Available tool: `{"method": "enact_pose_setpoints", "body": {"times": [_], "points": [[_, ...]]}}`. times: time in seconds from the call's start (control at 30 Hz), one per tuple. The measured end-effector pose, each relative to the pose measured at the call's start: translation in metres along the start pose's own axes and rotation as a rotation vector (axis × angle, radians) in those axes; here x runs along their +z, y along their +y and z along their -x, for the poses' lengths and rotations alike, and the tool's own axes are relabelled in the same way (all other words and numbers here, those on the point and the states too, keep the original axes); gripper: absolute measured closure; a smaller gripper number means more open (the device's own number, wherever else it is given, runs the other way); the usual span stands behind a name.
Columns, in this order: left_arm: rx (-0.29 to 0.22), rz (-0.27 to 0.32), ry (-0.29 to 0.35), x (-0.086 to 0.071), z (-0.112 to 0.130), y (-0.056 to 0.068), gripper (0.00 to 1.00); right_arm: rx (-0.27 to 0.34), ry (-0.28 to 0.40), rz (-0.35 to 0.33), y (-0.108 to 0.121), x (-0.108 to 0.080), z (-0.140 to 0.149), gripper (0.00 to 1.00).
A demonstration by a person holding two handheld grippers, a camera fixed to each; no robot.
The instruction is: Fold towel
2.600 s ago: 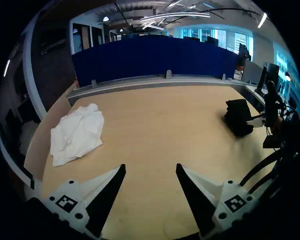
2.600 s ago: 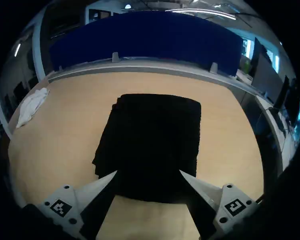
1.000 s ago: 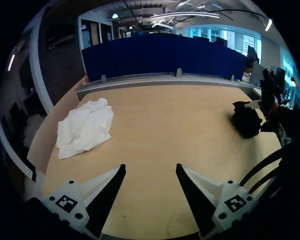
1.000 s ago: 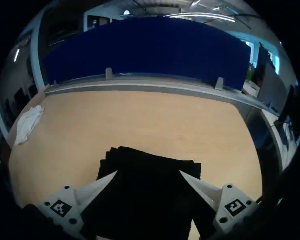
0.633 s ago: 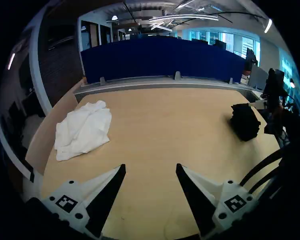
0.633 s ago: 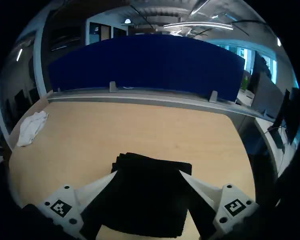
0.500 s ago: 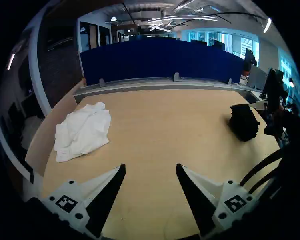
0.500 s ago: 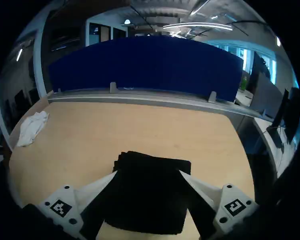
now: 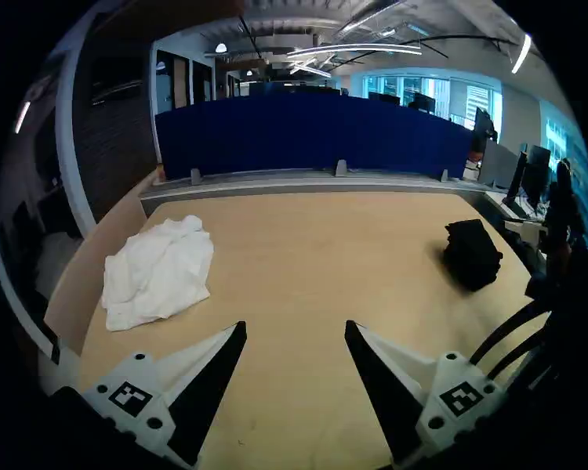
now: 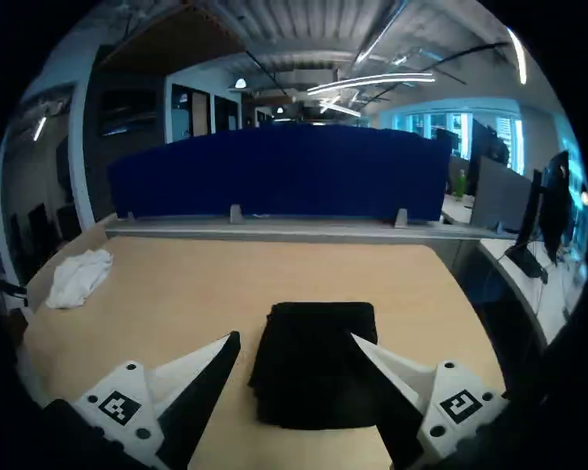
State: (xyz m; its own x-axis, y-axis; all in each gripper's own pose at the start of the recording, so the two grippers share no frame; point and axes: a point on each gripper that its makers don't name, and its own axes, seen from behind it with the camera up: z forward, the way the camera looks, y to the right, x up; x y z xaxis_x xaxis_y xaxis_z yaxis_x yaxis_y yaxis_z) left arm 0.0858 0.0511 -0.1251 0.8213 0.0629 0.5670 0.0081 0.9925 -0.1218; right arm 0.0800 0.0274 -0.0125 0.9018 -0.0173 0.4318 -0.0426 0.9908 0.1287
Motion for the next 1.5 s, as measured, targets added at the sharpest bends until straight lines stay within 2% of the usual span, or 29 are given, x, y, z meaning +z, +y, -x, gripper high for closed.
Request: {"method": "enact_pose_setpoints", "body": {"times": [0.2, 0.5, 0.63, 0.8, 0.9, 1.0, 1.3, 1.5], "points": [[-0.002, 0.013, 0.033, 0.004, -0.011, 0.001, 0.07, 0.023, 0.09, 0.041, -0.011, -0.036, -0.005, 0.0], [-0.034, 0.039, 0.114, 0.012, -0.031, 0.0, 0.07, 0.038, 0.152, 0.056, -0.026, -0.056, -0.009, 0.0], [-0.058, 0.036, 0.207, 0.014, -0.054, -0.005, 0.07, 0.042, 0.209, 0.076, -0.027, -0.062, -0.024, 0.0], [-0.083, 0.018, 0.356, 0.013, -0.092, -0.011, 0.07, 0.024, 0.284, 0.094, -0.033, -0.07, -0.041, 0.0], [-0.08, 0.006, 0.443, 0.009, -0.114, -0.013, 0.07, 0.008, 0.293, 0.086, -0.04, -0.071, -0.045, 0.0], [-0.073, 0.001, 0.494, 0.01, -0.124, -0.012, 0.07, -0.005, 0.291, 0.079, -0.045, -0.069, -0.048, 0.0], [-0.023, -0.017, 0.514, 0.019, -0.124, -0.011, 0.07, -0.026, 0.278, 0.055, -0.058, -0.067, -0.055, 0.0], [0.017, -0.048, 0.527, 0.034, -0.113, -0.009, 0.07, -0.033, 0.268, 0.022, -0.073, -0.061, -0.056, 0.0]]}}
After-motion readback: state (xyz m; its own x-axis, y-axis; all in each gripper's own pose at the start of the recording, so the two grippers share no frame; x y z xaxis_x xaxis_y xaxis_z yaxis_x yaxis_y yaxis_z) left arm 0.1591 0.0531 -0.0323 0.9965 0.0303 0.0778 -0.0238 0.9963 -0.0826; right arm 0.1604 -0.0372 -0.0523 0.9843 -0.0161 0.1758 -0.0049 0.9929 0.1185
